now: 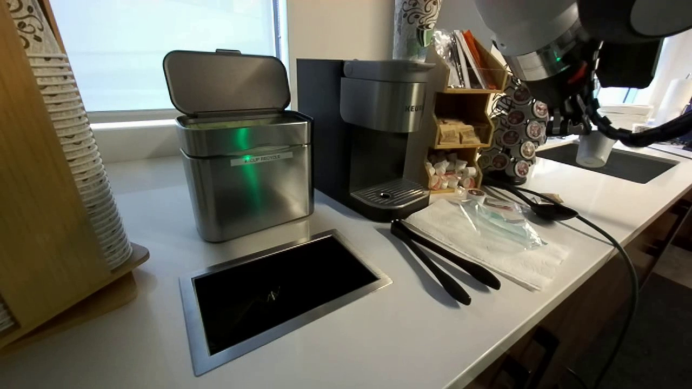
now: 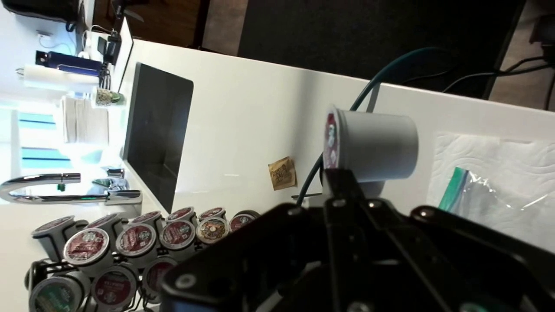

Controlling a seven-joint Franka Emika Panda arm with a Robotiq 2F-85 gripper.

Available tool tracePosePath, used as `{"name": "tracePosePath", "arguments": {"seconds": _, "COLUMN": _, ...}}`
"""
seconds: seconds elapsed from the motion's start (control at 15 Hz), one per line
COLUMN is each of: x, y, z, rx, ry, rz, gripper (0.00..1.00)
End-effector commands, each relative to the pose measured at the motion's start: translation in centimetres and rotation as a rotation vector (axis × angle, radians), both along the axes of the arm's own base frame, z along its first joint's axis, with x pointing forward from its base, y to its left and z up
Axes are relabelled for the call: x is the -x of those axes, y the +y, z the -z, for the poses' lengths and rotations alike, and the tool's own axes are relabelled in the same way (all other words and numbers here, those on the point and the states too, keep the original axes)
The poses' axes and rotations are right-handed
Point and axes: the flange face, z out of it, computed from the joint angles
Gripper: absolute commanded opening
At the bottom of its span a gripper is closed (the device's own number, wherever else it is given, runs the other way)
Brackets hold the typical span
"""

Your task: Put the capsule on the counter top

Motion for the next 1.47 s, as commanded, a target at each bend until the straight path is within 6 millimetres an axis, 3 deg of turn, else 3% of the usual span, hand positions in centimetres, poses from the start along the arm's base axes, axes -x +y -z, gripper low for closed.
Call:
{"name": "tracePosePath", "arguments": {"seconds": 0.0, "x": 0.2, "y": 0.3, "z": 0.4, "rx": 0.013, "ry": -0.011, "rz": -0.051, "gripper": 0.00}}
{"name": "tracePosePath", "arguments": {"seconds": 0.53, "x": 0.2, "y": -3.3, "z": 7.0, "rx": 0.032, "ry": 0.015, "rz": -0.455, "gripper": 0.00}}
{"name": "tracePosePath", "arguments": {"seconds": 0.6, "x": -0.1, "y": -4.5, "z": 7.3, "rx": 0.055, "ry": 0.015, "rz": -0.414, "gripper": 0.00}}
{"name": "tracePosePath", "arguments": {"seconds": 0.67, "x": -0.3, "y": -3.2, "z": 6.6, "rx": 0.030, "ry": 0.004, "rz": -0.389, "gripper": 0.00}}
{"name": "tracePosePath", "arguments": {"seconds": 0.8, "x": -0.3, "y": -3.8, "z": 6.8, "rx": 0.033, "ry": 0.008, "rz": -0.380, "gripper": 0.01}}
{"name": "tracePosePath", "arguments": {"seconds": 1.2, "x": -1.9, "y": -2.7, "z": 6.8, "rx": -0.005, "ry": -0.104, "rz": -0.449, "gripper": 0.00}}
{"name": "tracePosePath", "arguments": {"seconds": 1.4, "x": -2.0, "y": -3.1, "z": 7.5, "rx": 0.075, "ry": -0.098, "rz": -0.372, "gripper": 0.00}}
